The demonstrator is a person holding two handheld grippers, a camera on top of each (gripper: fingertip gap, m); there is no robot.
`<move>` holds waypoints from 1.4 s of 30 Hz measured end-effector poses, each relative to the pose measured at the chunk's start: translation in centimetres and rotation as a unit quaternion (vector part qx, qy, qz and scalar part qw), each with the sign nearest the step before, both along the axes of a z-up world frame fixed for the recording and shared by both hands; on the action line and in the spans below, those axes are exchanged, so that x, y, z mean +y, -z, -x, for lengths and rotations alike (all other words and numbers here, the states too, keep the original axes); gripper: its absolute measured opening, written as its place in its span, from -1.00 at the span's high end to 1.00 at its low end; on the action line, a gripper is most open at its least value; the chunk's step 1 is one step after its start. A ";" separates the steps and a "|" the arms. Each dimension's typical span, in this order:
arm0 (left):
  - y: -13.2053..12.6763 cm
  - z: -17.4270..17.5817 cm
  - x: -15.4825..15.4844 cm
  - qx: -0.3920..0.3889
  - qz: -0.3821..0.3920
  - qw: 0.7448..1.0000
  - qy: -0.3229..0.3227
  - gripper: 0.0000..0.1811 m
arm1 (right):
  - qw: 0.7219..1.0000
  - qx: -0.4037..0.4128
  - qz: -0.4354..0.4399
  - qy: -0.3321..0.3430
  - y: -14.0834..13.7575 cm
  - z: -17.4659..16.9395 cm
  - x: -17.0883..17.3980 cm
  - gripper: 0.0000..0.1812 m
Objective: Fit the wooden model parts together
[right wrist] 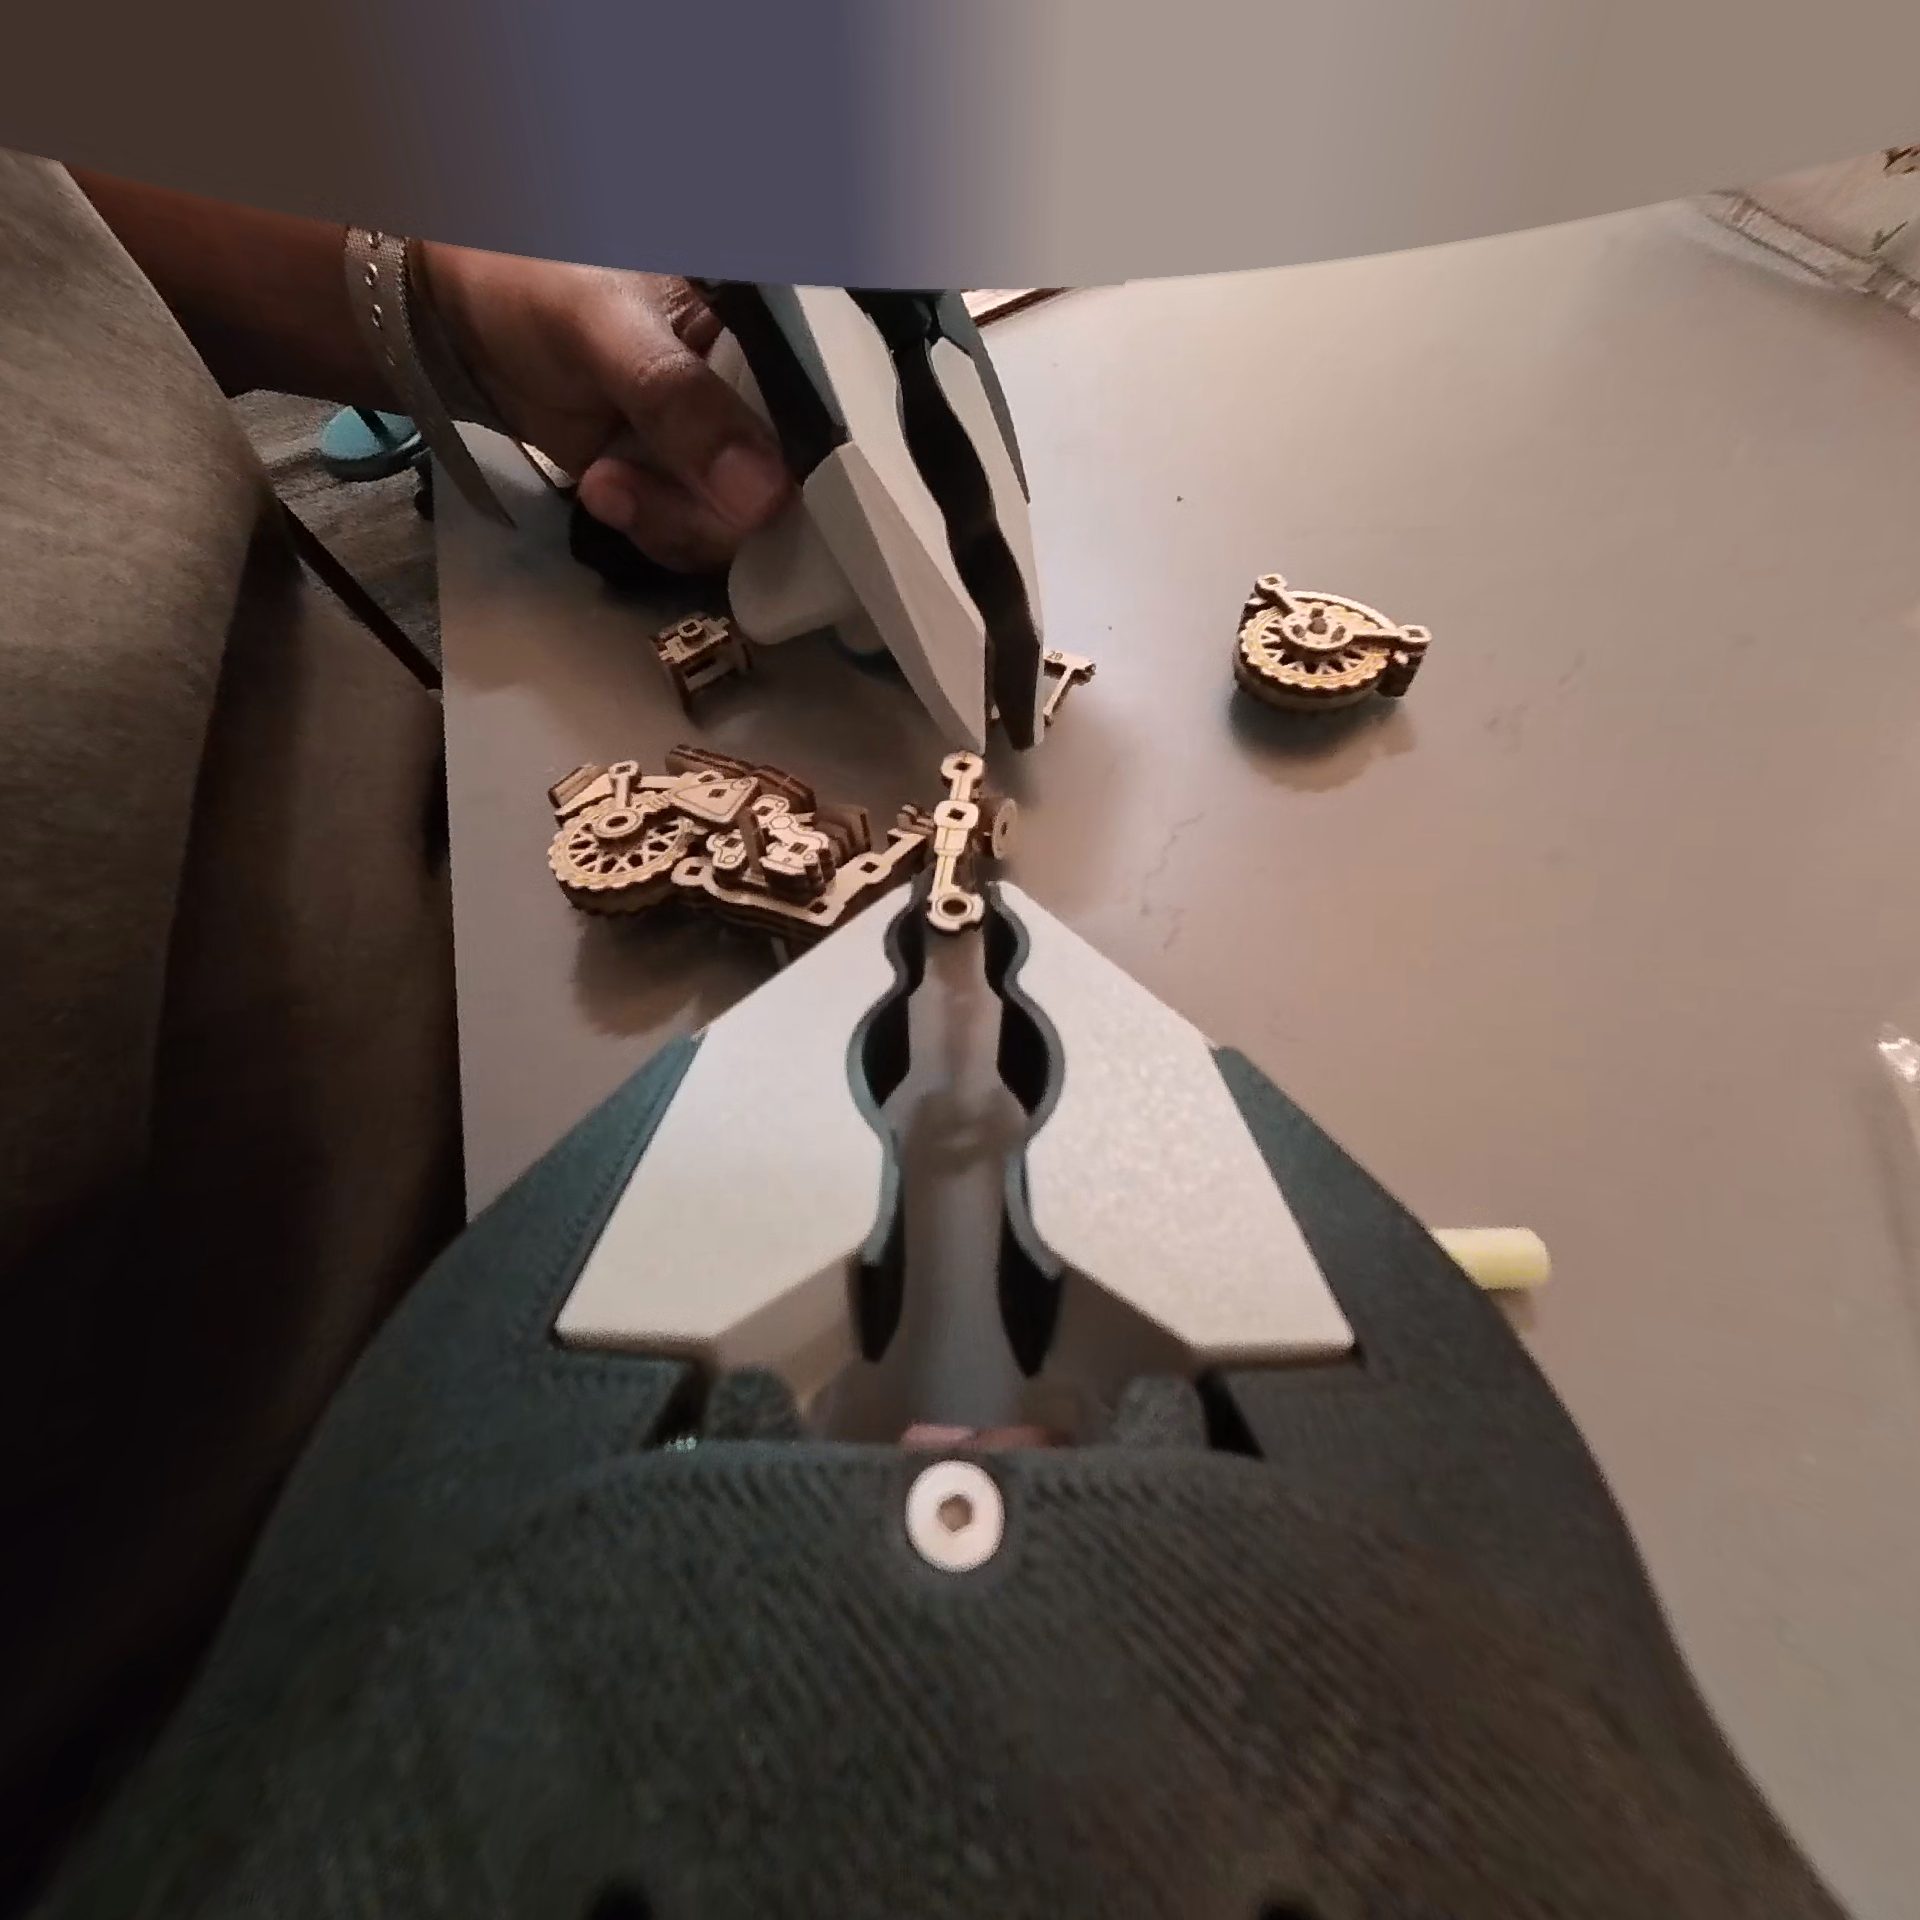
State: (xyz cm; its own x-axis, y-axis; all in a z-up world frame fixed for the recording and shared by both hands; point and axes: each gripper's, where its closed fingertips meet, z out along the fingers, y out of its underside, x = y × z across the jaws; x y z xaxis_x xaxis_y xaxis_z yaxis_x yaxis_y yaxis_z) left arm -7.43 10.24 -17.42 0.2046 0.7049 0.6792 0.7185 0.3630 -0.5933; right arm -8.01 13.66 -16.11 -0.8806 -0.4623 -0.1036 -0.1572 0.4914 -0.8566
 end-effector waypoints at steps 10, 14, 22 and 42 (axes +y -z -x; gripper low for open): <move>-0.2 0.0 -0.1 0.004 -0.010 1.000 -0.003 0.88 | 1.000 0.003 0.000 -0.001 0.0 -0.1 0.0 0.90; -0.2 0.0 -0.1 0.004 -0.010 1.000 -0.003 0.88 | 1.000 0.006 0.000 -0.002 0.1 -0.1 0.0 0.90; -0.3 0.1 -0.2 0.006 -0.017 1.000 -0.008 0.87 | 1.000 0.025 0.001 0.001 0.3 -0.2 0.0 0.90; -0.6 0.2 -0.3 0.012 -0.031 0.999 -0.011 0.85 | 0.999 0.039 0.014 0.003 0.0 -0.8 -0.2 0.90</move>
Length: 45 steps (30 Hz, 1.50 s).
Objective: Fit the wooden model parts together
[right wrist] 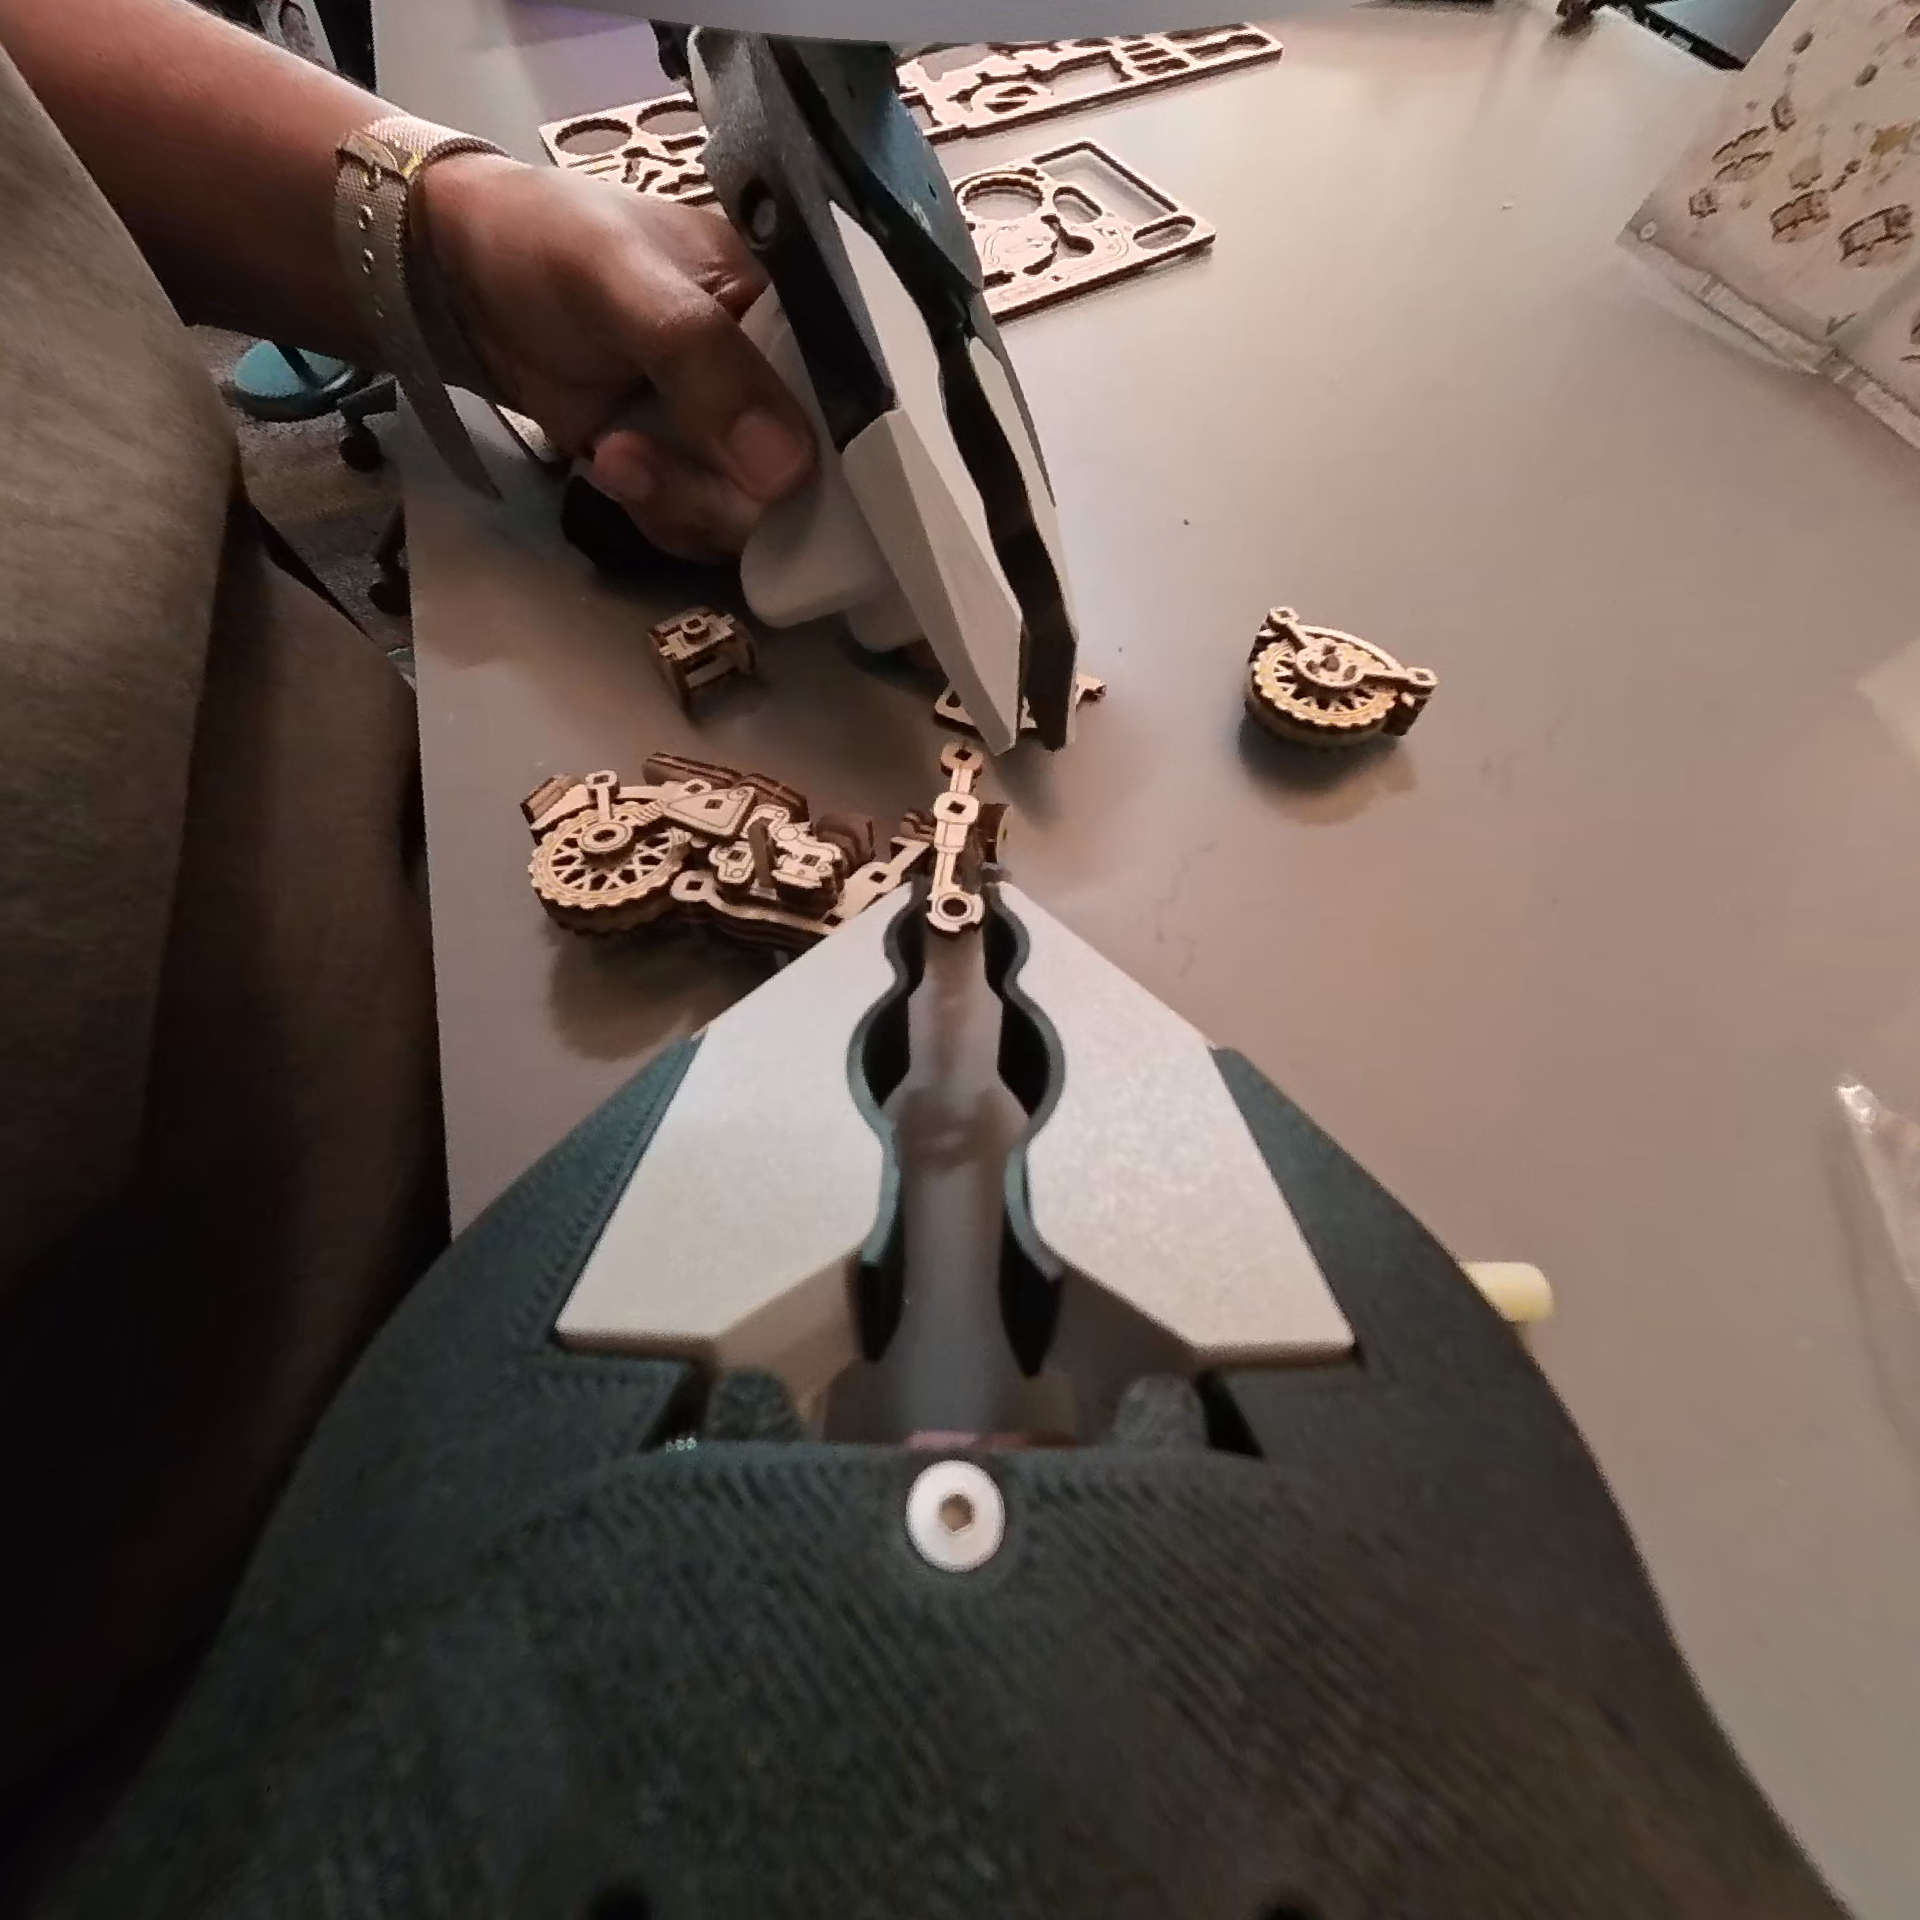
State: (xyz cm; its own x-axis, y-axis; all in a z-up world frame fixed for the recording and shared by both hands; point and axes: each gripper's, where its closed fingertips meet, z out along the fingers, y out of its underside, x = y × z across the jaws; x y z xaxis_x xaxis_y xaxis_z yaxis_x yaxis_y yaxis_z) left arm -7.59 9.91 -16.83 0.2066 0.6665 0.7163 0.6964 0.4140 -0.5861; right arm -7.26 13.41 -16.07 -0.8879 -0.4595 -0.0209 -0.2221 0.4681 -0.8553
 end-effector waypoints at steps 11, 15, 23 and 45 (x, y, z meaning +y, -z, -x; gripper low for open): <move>-0.1 0.5 -0.7 0.000 -0.007 1.000 -0.022 0.87 | 0.998 -0.058 0.028 0.023 -1.4 1.4 -0.3 0.90; -0.5 0.6 -1.0 0.013 -0.015 0.999 -0.034 0.89 | 0.997 -0.055 0.039 0.038 -1.7 1.8 -0.5 0.90; -2.9 0.6 -2.8 0.086 -0.039 0.992 -0.088 0.88 | 0.978 -0.091 0.100 0.157 -5.8 3.6 -3.0 0.90; -8.1 -4.4 -2.4 0.195 0.009 0.981 0.006 0.90 | 0.953 -0.121 0.149 0.235 -7.3 8.8 -2.9 0.91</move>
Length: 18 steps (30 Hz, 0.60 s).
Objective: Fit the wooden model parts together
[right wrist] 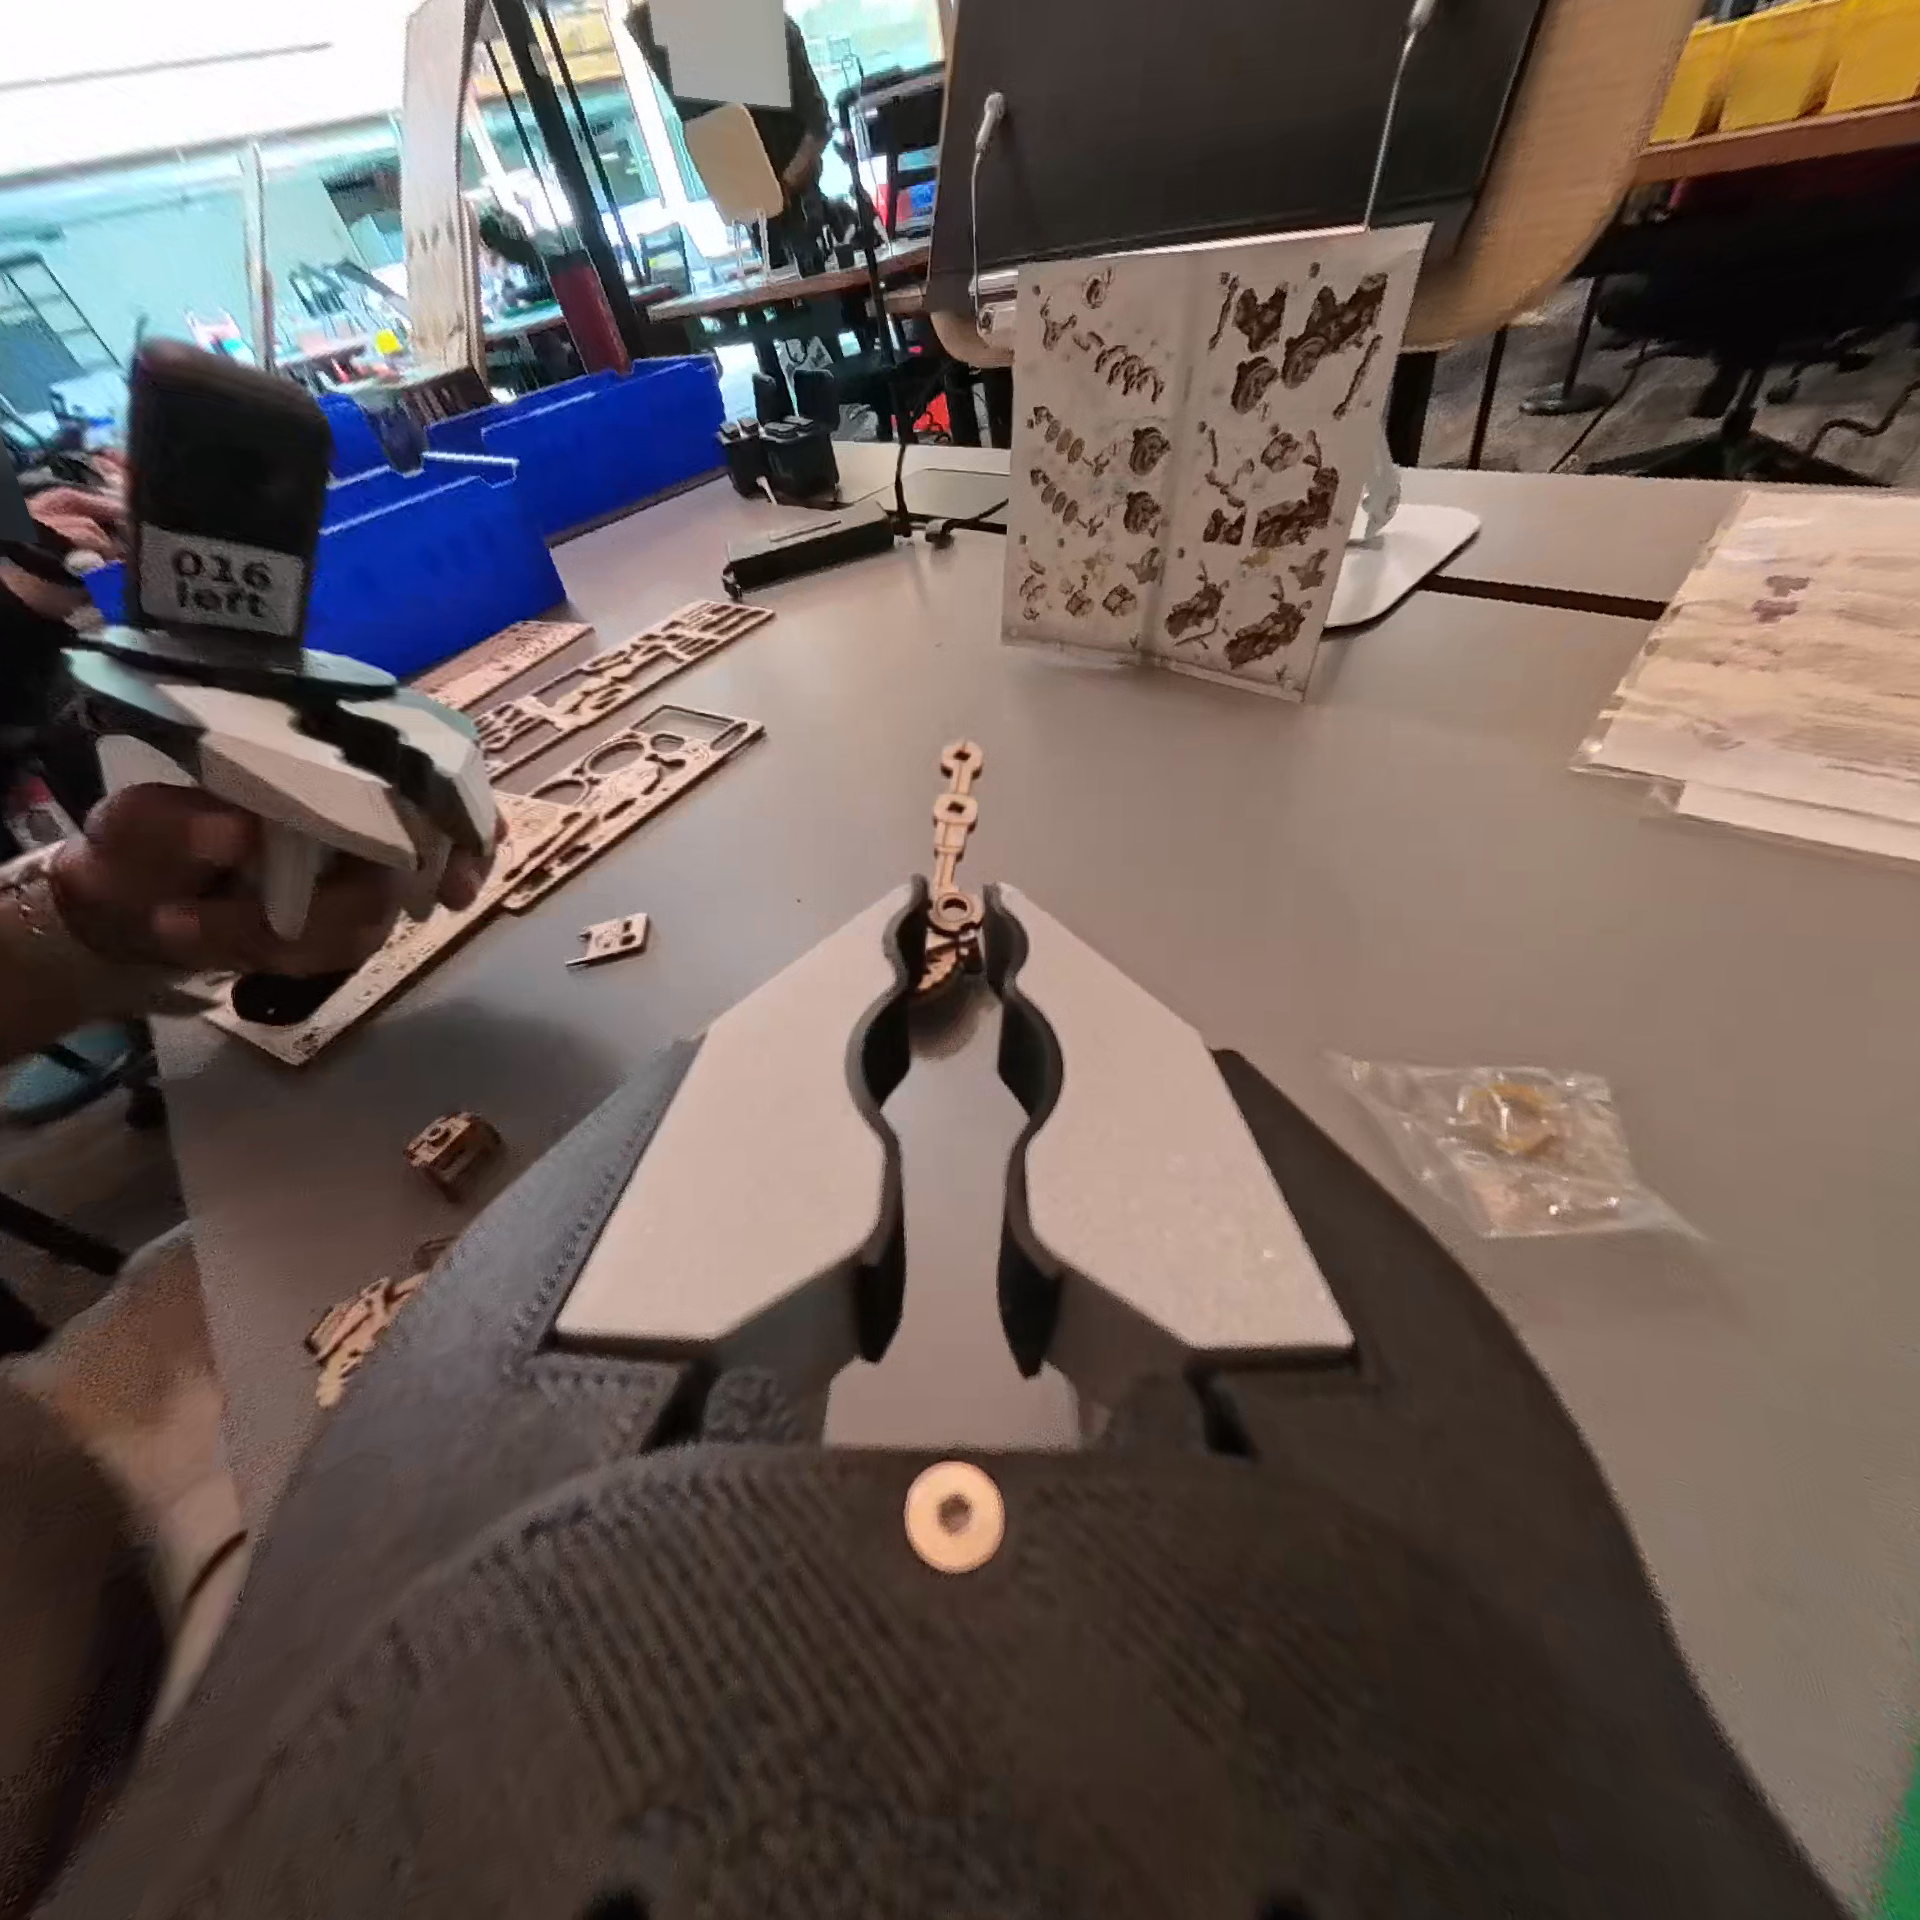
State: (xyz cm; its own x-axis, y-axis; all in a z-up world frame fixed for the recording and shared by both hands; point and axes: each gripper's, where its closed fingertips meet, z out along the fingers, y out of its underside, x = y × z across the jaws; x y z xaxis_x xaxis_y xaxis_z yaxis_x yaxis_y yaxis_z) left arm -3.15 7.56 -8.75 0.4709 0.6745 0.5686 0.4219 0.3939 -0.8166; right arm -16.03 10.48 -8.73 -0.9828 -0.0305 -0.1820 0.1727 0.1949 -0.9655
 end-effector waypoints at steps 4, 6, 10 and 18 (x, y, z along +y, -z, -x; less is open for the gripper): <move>-1.0 -0.6 0.4 0.022 -0.033 0.999 -0.017 0.89 | 0.999 -0.010 0.006 -0.029 0.1 -2.1 0.8 0.91; -2.4 -0.9 0.4 0.056 -0.074 0.994 -0.049 0.91 | 0.999 0.007 0.003 -0.037 0.1 -3.2 2.2 0.90; -1.2 -0.4 0.9 0.039 -0.026 0.997 -0.067 0.88 | 0.998 0.038 0.013 -0.042 -0.5 -3.2 2.6 0.91; 0.3 -0.5 2.4 0.028 0.035 0.995 -0.084 0.84 | 0.993 0.041 -0.036 -0.100 1.7 -5.8 2.2 0.90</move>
